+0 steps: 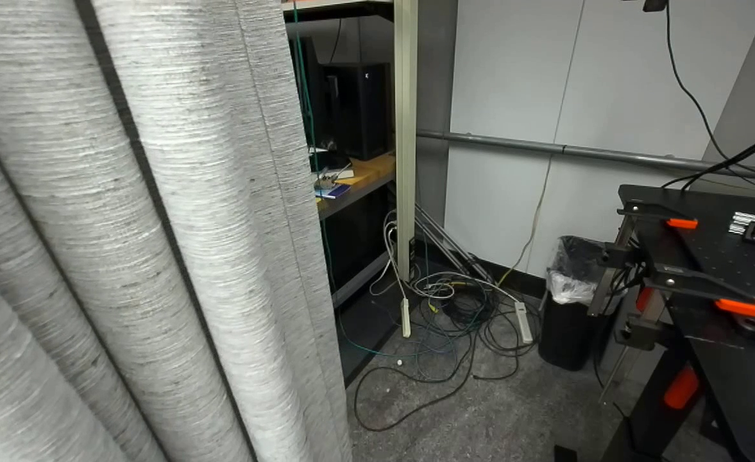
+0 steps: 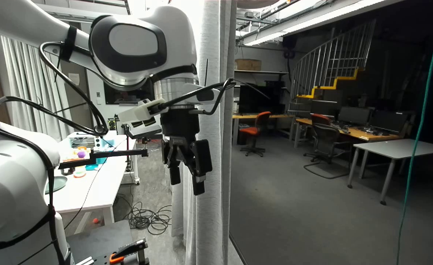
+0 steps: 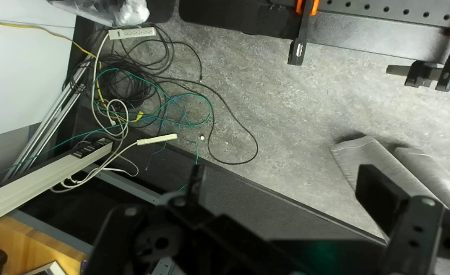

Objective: Draw the curtain

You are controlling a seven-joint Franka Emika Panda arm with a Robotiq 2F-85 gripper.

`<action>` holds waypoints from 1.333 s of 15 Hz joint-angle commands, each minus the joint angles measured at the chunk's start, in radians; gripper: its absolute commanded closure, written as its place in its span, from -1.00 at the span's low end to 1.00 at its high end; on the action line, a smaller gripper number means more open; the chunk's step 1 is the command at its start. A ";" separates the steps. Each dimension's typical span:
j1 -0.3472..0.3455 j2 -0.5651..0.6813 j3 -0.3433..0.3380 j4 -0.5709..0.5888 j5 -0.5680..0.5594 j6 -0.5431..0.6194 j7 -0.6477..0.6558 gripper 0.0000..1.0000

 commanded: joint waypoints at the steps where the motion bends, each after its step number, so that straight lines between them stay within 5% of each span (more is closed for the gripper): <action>1: 0.027 0.030 -0.020 0.016 0.003 0.011 -0.001 -1.00; 12: 0.178 0.324 0.029 0.142 0.029 0.273 -0.042 -1.00; 20: 0.247 0.560 0.023 0.311 0.228 0.497 -0.078 -1.00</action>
